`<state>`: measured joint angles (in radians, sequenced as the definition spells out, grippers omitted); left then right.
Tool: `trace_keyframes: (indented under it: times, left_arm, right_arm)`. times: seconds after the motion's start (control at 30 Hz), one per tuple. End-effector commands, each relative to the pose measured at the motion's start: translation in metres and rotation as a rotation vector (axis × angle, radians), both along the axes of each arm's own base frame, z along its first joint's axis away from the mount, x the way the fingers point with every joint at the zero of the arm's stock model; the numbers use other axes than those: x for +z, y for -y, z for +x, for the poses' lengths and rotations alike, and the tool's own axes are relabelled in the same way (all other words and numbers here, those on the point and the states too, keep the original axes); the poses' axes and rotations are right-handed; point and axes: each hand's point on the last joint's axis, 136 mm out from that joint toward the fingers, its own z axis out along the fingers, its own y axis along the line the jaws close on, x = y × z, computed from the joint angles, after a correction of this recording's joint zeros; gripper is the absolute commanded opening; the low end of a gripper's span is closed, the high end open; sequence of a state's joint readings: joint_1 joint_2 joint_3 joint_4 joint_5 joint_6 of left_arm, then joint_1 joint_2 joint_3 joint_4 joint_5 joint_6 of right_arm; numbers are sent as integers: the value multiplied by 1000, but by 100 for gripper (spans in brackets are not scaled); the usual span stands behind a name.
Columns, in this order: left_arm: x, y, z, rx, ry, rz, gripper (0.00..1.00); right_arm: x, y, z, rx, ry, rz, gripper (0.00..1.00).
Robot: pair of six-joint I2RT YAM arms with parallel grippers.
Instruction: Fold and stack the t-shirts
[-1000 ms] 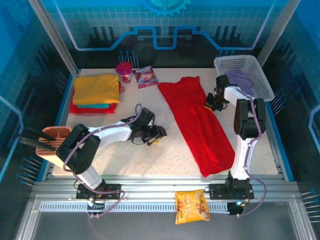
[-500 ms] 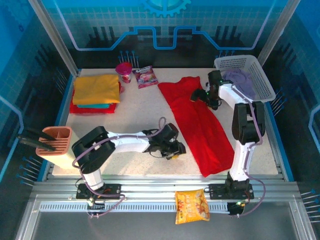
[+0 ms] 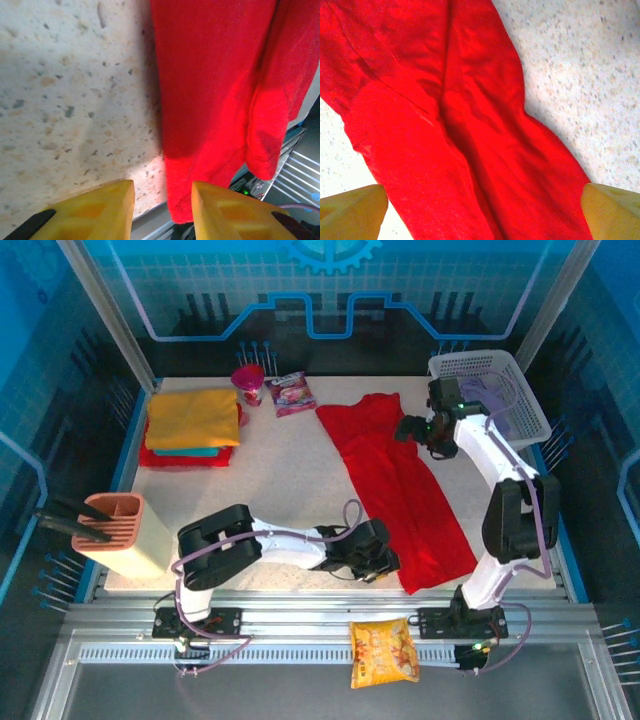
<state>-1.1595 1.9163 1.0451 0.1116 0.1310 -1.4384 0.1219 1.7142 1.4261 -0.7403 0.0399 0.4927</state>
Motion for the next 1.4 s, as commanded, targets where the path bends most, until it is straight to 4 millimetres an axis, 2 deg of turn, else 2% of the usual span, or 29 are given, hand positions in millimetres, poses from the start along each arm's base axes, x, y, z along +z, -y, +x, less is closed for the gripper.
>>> trace_keyframes:
  times: [0.0, 0.2, 0.37, 0.53, 0.6, 0.83, 0.97, 1.1, 1.2, 1.33, 1.37]
  left_arm:
    - [-1, 7, 8, 63, 11, 7, 35]
    - [-8, 21, 10, 55, 5, 2, 30]
    - [-15, 19, 8, 66, -3, 33, 27]
    - [-18, 2, 12, 93, 18, 82, 10]
    - [-19, -11, 16, 86, 18, 123, 0]
    - [-6, -88, 35, 86, 31, 250, 0]
    - [2, -128, 36, 49, 18, 301, 0]
    - [6, -162, 27, 46, -4, 348, 0]
    - [1, -184, 11, 79, -39, 345, 0]
    - [-20, -209, -12, 152, -96, 323, 0]
    - [-23, -214, -15, 170, -100, 317, 6]
  right_arm:
    - [15, 8, -11, -16, 35, 26, 100]
    - [13, 12, -21, -8, 31, 38, 100]
    - [7, 18, -26, -17, 17, 65, 100]
    - [10, 21, -29, -21, 33, 88, 100]
    - [10, 21, -32, -18, 34, 90, 100]
    - [2, 20, -39, 19, 17, 82, 100]
    - [-7, 15, -39, 25, -5, 105, 100]
    - [-17, 8, -37, 38, -25, 113, 100]
    - [-29, 0, -35, 46, -47, 135, 100]
    - [-35, -13, -27, 84, -41, 143, 99]
    - [-35, -18, -24, 98, -36, 140, 98]
